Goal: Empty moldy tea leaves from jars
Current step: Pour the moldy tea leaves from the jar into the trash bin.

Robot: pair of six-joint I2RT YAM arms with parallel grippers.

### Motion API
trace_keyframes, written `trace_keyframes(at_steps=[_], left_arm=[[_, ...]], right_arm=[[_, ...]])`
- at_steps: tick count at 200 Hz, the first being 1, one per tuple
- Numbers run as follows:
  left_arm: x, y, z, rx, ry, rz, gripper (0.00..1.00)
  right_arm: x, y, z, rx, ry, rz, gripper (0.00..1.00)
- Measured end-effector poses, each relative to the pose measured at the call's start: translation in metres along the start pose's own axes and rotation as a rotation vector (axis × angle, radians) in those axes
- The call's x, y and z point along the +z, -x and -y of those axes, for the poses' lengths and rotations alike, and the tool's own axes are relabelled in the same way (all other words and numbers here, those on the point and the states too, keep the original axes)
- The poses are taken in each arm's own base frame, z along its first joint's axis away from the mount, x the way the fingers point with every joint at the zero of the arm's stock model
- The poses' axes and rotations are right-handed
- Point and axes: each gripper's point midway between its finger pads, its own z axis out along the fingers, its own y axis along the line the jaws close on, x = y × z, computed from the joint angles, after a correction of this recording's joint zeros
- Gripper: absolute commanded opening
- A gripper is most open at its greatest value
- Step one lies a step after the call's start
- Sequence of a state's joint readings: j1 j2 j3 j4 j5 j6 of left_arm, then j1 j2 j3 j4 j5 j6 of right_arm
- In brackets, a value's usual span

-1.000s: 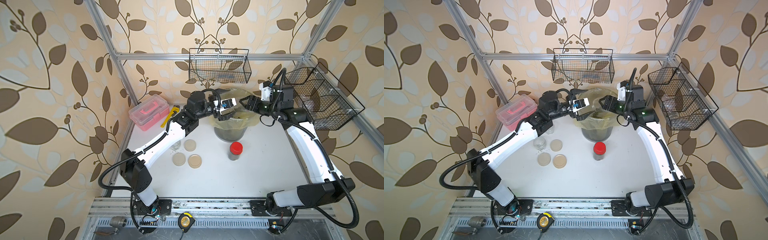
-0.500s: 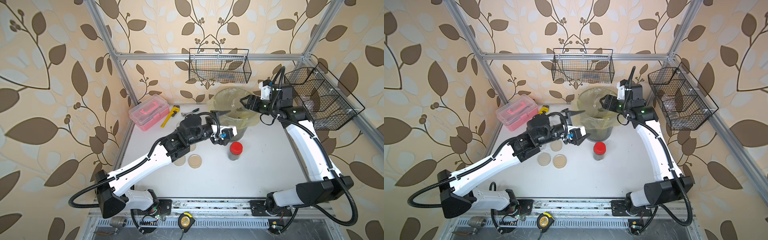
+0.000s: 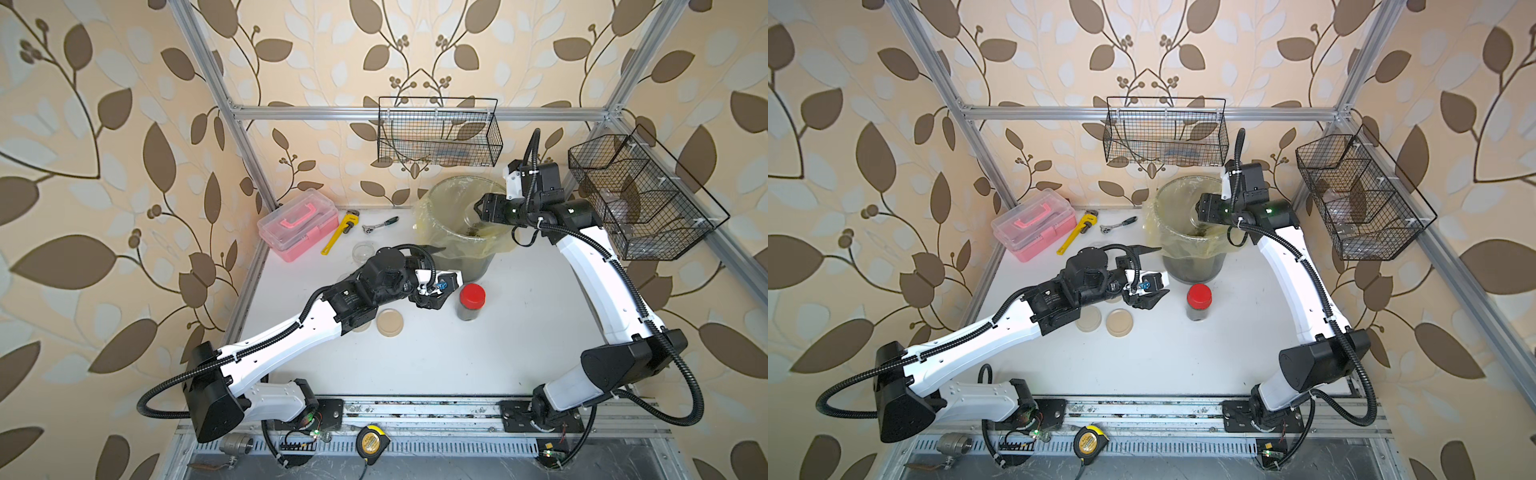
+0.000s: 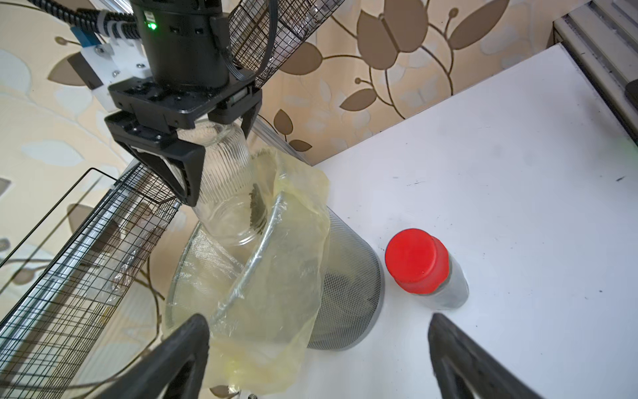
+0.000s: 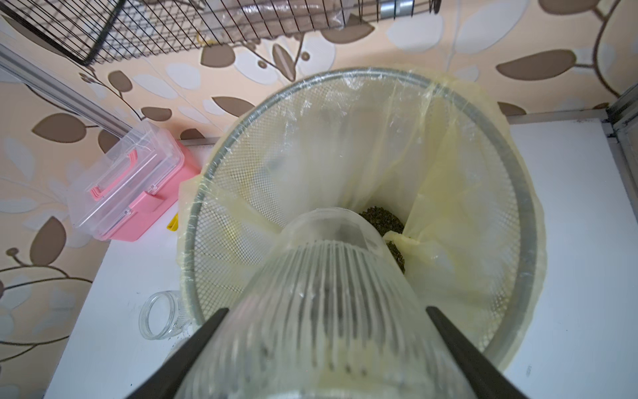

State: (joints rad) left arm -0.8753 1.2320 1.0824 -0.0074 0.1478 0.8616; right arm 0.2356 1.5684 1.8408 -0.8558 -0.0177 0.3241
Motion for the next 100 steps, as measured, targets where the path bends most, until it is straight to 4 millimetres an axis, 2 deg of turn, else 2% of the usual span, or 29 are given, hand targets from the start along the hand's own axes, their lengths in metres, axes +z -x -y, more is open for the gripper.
trace_keyframes(at_steps=[28, 55, 82, 100], left_arm=[[-0.003, 0.004, -0.009, -0.029, 0.029, 0.021, 0.99], [0.000, 0.006, -0.019, -0.073, 0.054, 0.052, 0.99], [0.015, 0.006, -0.023, -0.083, 0.051, 0.063, 0.99], [0.028, 0.013, -0.030, -0.092, 0.044, 0.084, 0.99]], right_arm=[[-0.004, 0.005, -0.002, 0.004, 0.008, 0.022, 0.03], [-0.022, 0.017, -0.006, 0.021, 0.035, 0.096, 0.03], [-0.052, 0.028, -0.010, 0.034, 0.071, 0.197, 0.03], [-0.062, 0.033, -0.012, 0.033, 0.081, 0.228, 0.03]])
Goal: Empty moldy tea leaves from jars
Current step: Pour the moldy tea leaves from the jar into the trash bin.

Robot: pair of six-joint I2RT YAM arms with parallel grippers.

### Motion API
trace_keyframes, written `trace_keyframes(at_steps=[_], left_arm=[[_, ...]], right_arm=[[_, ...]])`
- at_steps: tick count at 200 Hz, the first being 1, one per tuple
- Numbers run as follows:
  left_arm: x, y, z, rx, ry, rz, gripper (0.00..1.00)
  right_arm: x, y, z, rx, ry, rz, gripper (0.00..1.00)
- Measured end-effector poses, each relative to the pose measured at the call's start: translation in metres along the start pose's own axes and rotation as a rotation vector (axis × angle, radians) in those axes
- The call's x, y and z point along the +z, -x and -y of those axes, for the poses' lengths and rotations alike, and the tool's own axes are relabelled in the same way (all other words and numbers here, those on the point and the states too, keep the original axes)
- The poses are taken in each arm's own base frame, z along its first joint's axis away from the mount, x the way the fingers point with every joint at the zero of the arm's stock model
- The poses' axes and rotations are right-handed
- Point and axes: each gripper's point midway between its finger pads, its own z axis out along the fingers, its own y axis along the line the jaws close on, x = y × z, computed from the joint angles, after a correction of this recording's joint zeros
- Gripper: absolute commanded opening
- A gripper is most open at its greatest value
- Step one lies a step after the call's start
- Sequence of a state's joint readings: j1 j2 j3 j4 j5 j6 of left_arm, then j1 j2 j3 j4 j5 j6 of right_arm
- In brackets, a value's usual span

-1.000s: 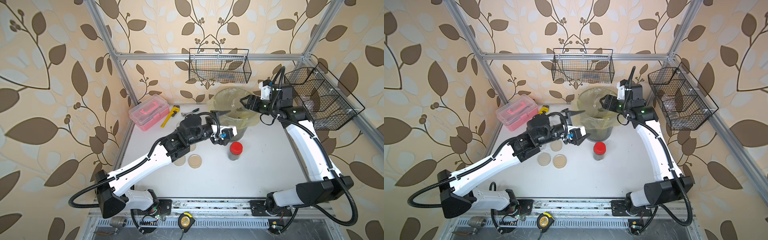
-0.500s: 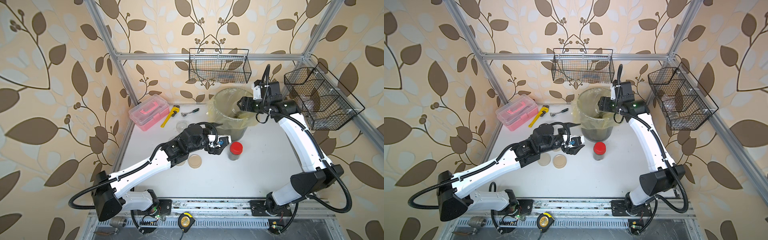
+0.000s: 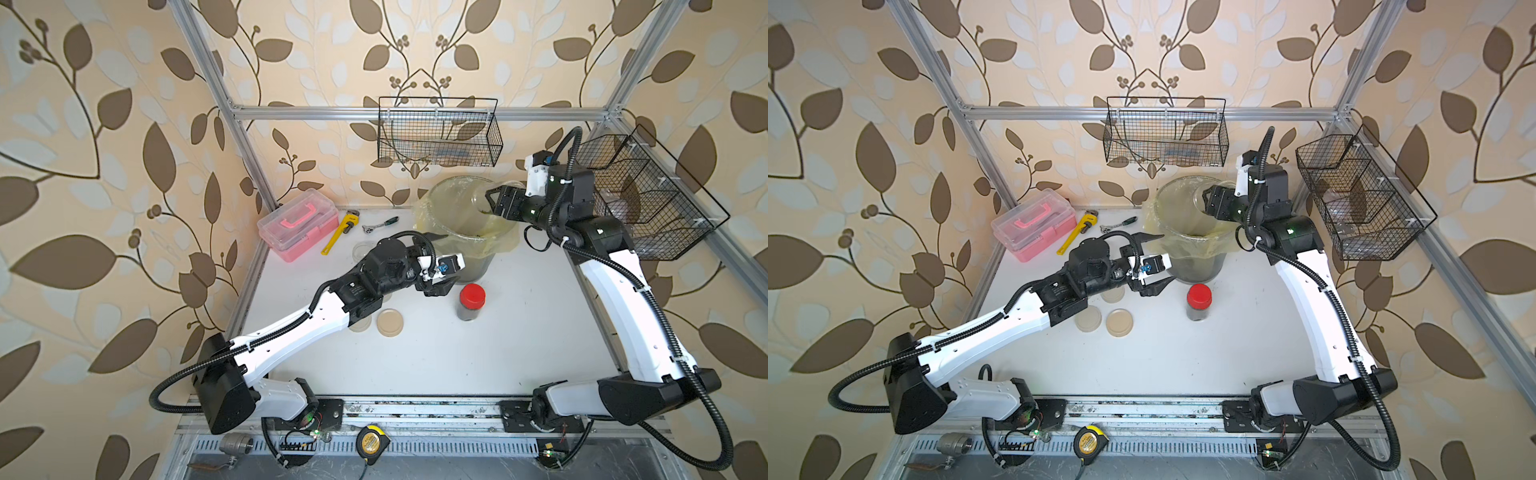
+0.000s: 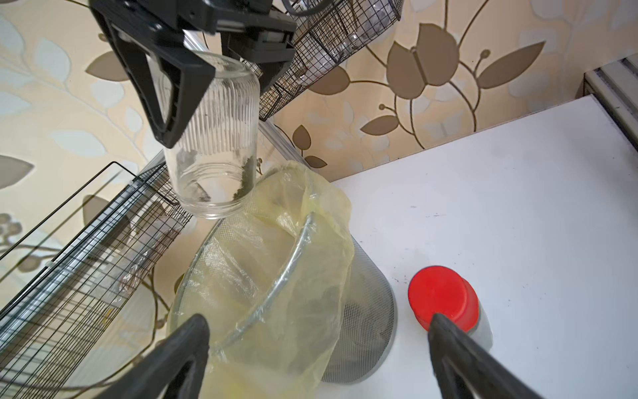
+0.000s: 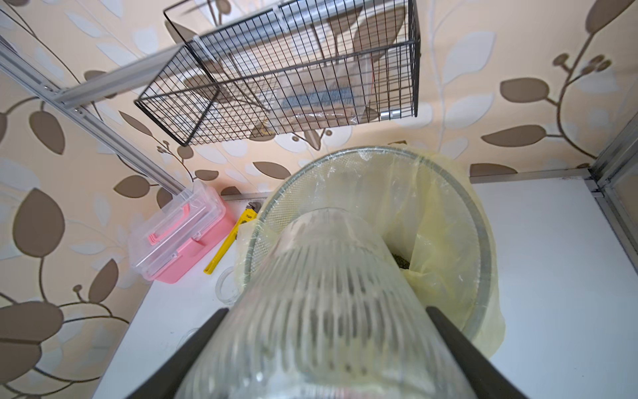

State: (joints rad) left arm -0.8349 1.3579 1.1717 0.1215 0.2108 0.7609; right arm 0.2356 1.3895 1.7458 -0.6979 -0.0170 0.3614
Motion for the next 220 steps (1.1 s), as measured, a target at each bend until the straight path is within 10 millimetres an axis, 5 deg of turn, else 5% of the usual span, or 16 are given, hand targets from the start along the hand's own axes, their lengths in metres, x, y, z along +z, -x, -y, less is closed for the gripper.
trace_keyframes(at_steps=[35, 70, 93, 150, 220], left_arm=[[0.012, 0.010, -0.016, 0.002, 0.023, 0.048, 0.99], [0.015, 0.010, -0.018, 0.008, 0.025, 0.063, 0.99], [0.018, 0.008, -0.017, 0.010, 0.021, 0.058, 0.99], [0.018, 0.009, -0.017, 0.028, 0.022, 0.061, 0.99], [0.017, 0.010, -0.018, 0.031, 0.026, 0.066, 0.99]], right_arm=[[0.034, -0.012, 0.008, -0.042, -0.072, -0.117, 0.03], [0.075, -0.053, 0.024, -0.111, -0.184, -0.294, 0.01], [0.067, -0.061, 0.023, -0.179, -0.238, -0.328, 0.01], [0.042, -0.008, 0.010, -0.302, -0.371, -0.184, 0.02], [0.044, -0.023, 0.005, -0.195, -0.224, -0.201, 0.02]])
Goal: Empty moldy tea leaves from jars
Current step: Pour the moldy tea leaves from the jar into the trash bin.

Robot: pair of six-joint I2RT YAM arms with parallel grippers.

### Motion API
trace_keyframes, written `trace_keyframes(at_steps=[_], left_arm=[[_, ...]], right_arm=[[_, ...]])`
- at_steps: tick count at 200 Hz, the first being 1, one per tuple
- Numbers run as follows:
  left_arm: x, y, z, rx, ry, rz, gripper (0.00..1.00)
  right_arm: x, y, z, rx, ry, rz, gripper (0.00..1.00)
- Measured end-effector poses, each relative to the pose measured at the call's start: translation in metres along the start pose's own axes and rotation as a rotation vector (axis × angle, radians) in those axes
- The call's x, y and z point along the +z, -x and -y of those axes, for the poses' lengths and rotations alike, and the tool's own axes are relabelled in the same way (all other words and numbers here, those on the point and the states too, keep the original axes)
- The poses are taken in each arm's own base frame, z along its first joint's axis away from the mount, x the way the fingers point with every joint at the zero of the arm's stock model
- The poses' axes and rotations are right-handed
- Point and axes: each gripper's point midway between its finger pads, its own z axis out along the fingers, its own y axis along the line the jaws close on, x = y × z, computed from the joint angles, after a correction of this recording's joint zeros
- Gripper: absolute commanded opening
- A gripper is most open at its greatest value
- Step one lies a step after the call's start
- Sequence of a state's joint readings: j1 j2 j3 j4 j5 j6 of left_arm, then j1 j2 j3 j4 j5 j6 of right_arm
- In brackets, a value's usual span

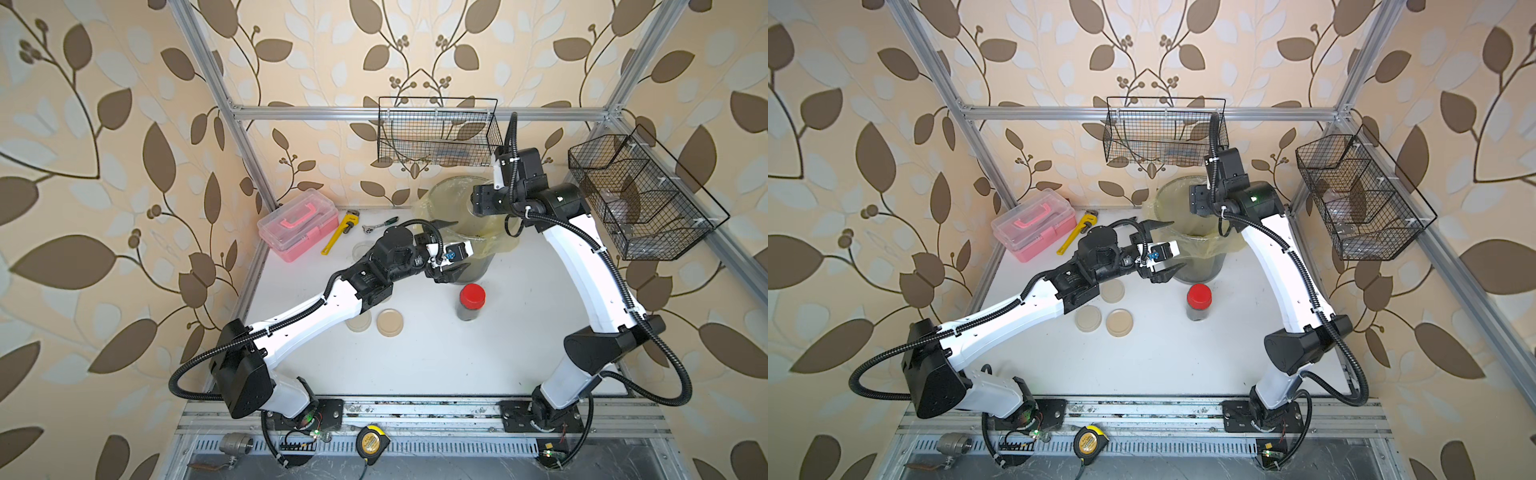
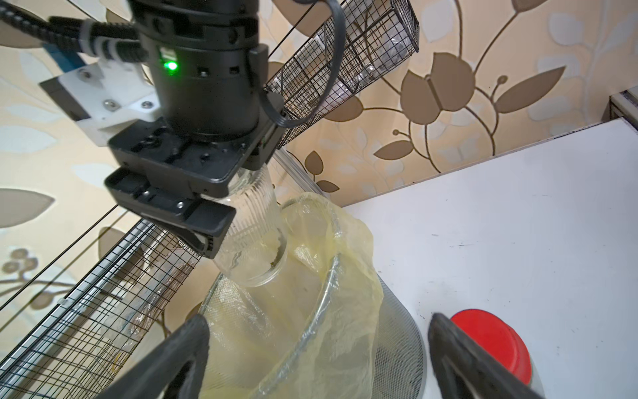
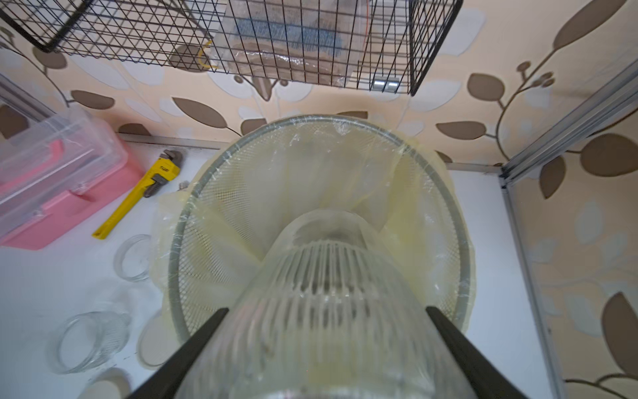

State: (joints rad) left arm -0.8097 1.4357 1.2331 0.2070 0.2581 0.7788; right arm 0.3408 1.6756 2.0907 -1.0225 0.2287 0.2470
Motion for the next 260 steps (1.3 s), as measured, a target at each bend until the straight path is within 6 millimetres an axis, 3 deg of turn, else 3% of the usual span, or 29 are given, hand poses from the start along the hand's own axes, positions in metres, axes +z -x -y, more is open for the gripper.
trace_keyframes(at_steps=[30, 69, 95, 134, 170, 195, 205, 229, 260], left_arm=[[0.000, 0.000, 0.000, 0.000, 0.000, 0.000, 0.99], [0.000, 0.000, 0.000, 0.000, -0.001, 0.001, 0.99], [0.000, 0.000, 0.001, 0.000, -0.003, 0.002, 0.99], [0.000, 0.000, 0.000, 0.000, -0.002, 0.002, 0.99], [0.000, 0.000, 0.000, 0.001, -0.002, 0.002, 0.99], [0.000, 0.001, 0.000, -0.001, -0.002, 0.003, 0.99], [0.000, 0.001, 0.000, -0.002, -0.002, 0.003, 0.99], [-0.001, 0.004, -0.006, -0.032, 0.010, 0.010, 0.99], [0.009, 0.012, -0.037, -0.105, 0.059, 0.054, 0.99]], right_arm=[[0.005, 0.003, 0.016, -0.003, -0.080, -0.024, 0.03], [0.027, -0.010, -0.007, -0.144, -0.181, -0.069, 0.03], [0.019, -0.011, -0.014, -0.229, -0.241, -0.054, 0.03], [0.005, 0.004, -0.004, -0.270, -0.346, 0.003, 0.04], [0.025, -0.007, -0.010, -0.134, -0.137, -0.060, 0.05], [0.039, -0.018, 0.012, -0.022, -0.099, -0.115, 0.05], [0.039, -0.019, 0.011, -0.029, -0.107, -0.116, 0.05], [0.032, -0.019, -0.016, 0.001, 0.027, -0.109, 0.05], [0.018, -0.009, -0.013, 0.048, 0.057, -0.054, 0.05]])
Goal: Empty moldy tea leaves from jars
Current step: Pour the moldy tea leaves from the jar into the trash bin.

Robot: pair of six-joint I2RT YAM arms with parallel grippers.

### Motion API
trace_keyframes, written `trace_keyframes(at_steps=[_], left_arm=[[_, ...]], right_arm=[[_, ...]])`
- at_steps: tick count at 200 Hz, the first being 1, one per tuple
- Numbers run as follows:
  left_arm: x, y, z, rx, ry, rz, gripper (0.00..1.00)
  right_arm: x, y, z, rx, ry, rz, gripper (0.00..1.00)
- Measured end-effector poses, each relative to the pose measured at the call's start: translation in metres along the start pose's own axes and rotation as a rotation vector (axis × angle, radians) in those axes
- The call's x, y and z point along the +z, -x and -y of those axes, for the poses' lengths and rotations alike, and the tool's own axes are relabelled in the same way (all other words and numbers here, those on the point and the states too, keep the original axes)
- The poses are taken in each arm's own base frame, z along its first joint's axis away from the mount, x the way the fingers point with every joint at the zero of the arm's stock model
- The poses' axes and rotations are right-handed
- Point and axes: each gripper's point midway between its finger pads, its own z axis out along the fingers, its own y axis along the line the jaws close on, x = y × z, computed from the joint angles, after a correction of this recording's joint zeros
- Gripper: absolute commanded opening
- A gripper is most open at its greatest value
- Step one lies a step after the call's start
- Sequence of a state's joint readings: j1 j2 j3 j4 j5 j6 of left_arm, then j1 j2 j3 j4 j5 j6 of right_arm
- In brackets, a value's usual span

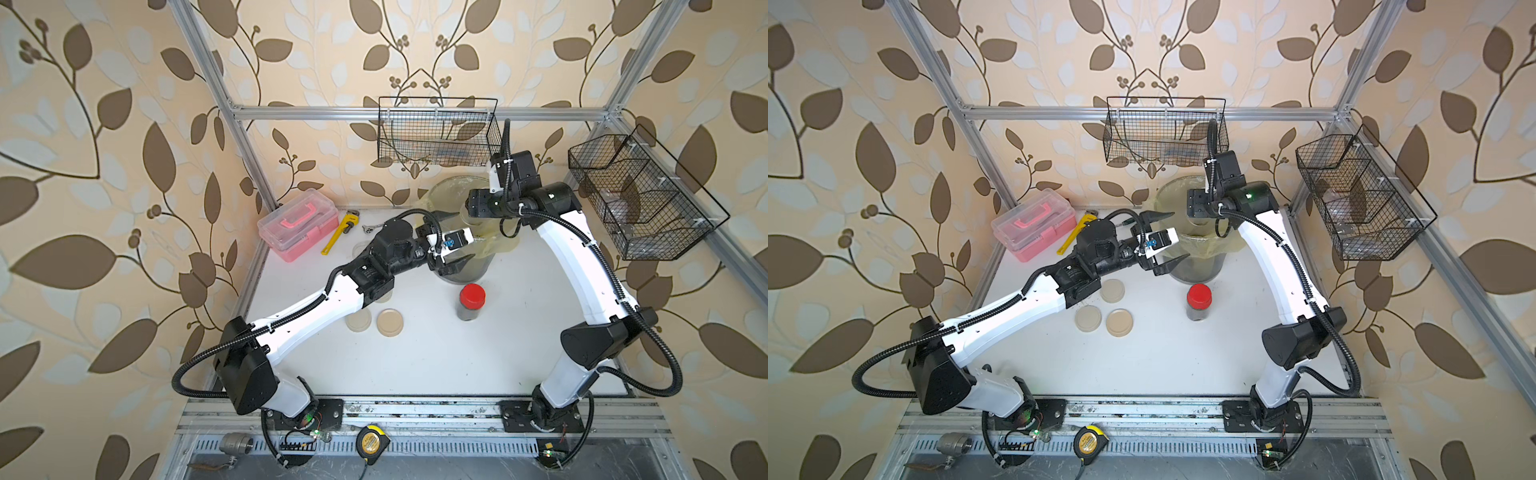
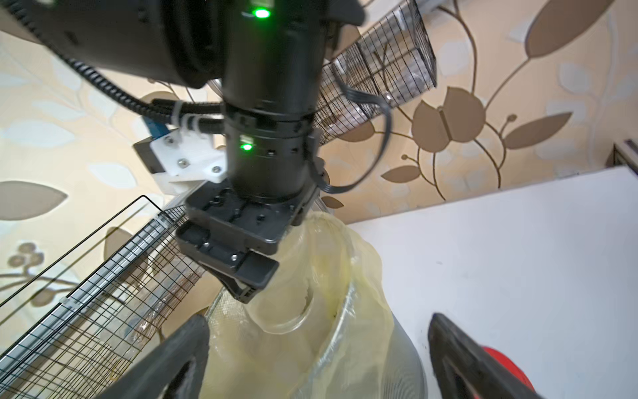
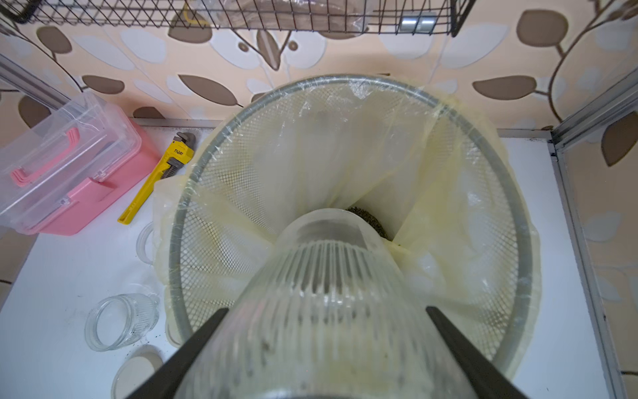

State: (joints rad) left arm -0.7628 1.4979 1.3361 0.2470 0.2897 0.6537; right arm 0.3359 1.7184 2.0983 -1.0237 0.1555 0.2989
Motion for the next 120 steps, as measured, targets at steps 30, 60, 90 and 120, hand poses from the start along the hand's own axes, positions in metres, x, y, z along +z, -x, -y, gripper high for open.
trace_keyframes(at_steps=[30, 60, 90, 120], left_arm=[[0.022, -0.003, -0.036, -0.032, 0.019, 0.036, 0.99], [0.047, -0.015, -0.049, -0.020, -0.026, 0.058, 0.99], [0.072, -0.017, -0.053, 0.011, -0.083, 0.085, 0.99], [0.090, -0.013, -0.055, 0.013, -0.118, 0.122, 0.95]], right_arm=[[-0.023, 0.008, 0.000, 0.070, 0.082, 0.070, 0.05], [-0.050, 0.021, -0.006, 0.080, 0.144, 0.144, 0.06], [-0.067, 0.026, -0.005, 0.102, 0.196, 0.178, 0.06], [-0.071, 0.027, -0.011, 0.103, 0.241, 0.181, 0.06]])
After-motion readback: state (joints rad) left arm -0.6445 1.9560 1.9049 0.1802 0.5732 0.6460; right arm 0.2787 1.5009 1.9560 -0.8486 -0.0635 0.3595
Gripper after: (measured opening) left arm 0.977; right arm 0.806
